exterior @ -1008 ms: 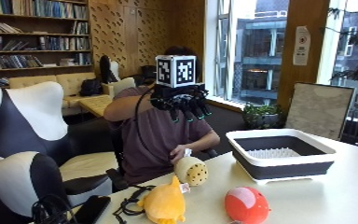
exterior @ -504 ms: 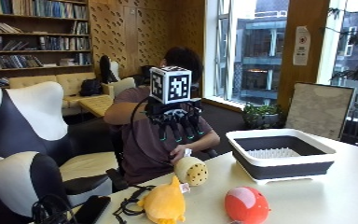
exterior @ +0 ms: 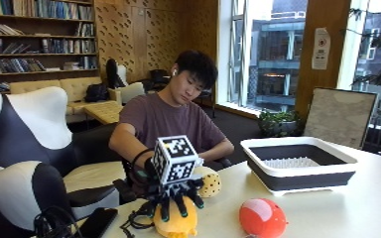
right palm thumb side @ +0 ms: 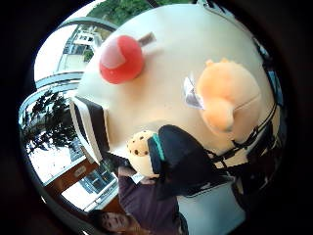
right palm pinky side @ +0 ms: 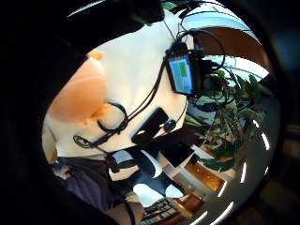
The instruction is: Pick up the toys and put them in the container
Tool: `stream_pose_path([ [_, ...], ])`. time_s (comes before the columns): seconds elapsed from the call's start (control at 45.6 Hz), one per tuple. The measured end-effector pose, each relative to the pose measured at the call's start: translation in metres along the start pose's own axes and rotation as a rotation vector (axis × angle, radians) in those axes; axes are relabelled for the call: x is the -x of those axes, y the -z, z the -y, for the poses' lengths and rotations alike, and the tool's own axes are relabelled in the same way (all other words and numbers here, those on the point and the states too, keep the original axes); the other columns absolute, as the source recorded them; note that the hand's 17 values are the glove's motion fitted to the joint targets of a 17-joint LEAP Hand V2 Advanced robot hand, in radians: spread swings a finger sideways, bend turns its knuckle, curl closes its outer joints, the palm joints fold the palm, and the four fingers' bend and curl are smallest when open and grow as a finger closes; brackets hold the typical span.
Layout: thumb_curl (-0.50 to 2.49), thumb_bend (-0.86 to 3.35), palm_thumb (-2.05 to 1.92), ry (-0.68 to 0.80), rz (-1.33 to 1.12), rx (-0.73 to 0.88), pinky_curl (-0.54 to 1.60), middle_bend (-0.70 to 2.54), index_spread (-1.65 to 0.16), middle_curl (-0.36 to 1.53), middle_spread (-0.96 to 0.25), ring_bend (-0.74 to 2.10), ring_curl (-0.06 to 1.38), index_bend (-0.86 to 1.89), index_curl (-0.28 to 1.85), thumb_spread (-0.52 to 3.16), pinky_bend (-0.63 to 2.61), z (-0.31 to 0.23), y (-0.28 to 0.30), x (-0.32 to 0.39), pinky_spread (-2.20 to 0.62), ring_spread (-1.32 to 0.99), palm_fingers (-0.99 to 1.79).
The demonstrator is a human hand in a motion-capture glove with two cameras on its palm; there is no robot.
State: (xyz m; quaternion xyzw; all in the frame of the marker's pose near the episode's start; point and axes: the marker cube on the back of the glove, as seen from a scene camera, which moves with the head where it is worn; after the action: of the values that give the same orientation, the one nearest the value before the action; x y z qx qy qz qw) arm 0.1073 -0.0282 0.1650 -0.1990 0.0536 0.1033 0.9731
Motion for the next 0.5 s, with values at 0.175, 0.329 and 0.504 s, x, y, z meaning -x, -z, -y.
stream_pose_path([
  [0.175,0.3,-0.03,-0.01,0.015,0.052,0.102,0.37,0.06,-0.24,0.22,0.03,0.29,0.21,0.03,0.16,1.22,0.95,0.021,-0.058,-0.001,0.06,0.05,-0.41],
  [0.329,0.35,0.05,0.17,0.057,0.082,0.024,0.39,0.06,-0.27,0.18,0.03,0.45,0.26,0.11,0.16,1.22,1.03,0.025,-0.082,0.008,0.04,0.05,-0.09],
  [0.504,0.4,0.11,0.32,0.081,0.123,-0.103,0.36,0.19,-0.29,0.2,-0.02,0.73,0.32,0.19,0.19,1.27,1.0,0.032,-0.075,0.009,-0.04,-0.04,0.25],
])
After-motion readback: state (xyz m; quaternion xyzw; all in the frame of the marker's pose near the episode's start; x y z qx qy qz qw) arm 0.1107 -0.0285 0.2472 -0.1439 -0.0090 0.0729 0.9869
